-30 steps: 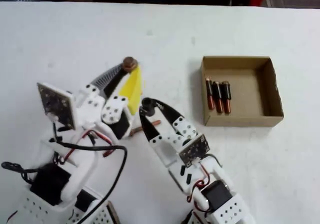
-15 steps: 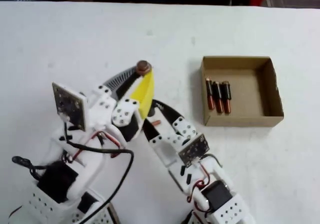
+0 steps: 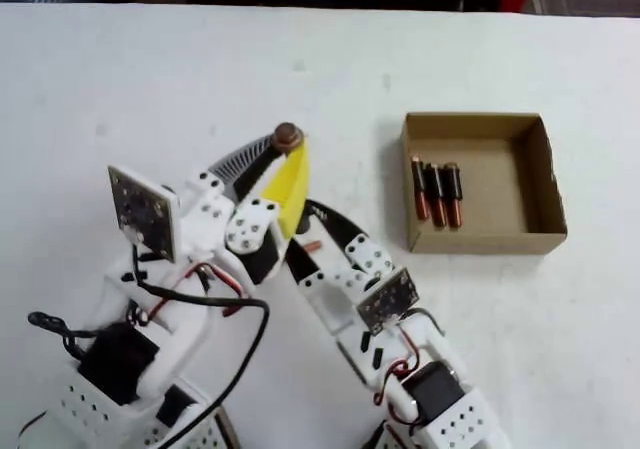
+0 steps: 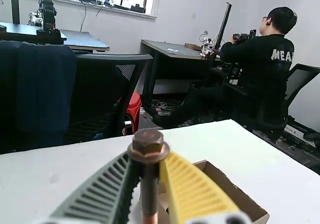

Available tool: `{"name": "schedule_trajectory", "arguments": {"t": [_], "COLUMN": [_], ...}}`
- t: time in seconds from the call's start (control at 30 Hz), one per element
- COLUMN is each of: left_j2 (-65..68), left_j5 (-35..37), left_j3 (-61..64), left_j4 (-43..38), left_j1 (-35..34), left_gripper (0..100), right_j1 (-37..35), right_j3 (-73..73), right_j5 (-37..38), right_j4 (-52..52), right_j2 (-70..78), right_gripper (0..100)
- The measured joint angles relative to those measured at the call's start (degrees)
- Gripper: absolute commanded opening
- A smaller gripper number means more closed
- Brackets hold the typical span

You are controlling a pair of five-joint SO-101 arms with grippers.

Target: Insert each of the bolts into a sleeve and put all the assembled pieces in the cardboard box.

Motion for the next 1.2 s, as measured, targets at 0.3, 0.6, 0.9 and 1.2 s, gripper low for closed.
{"name": "schedule_trajectory", "arguments": {"t": [0.3, 0.6, 0.9, 1.2], "left_j2": [-7.2, -8.0, -8.1, -8.2], "left_j5": [-3.5, -3.5, -3.5, -3.3], "left_j3": [5.0, 6.5, 10.4, 11.3], "left_j4": [0.0, 0.0, -4.5, -4.8], "left_j1": [-0.8, -1.8, -1.8, -1.8], "left_gripper": [2, 2, 2, 2], "right_j1": [0.0, 0.0, 0.0, 0.0], "right_j3": [0.0, 0.0, 0.0, 0.0], "right_j5": [0.0, 0.0, 0.0, 0.0], "right_j4": [0.0, 0.0, 0.1, 0.1], "right_j2": [0.0, 0.0, 0.0, 0.0], "right_gripper": [1.7, 1.7, 1.7, 1.7]}}
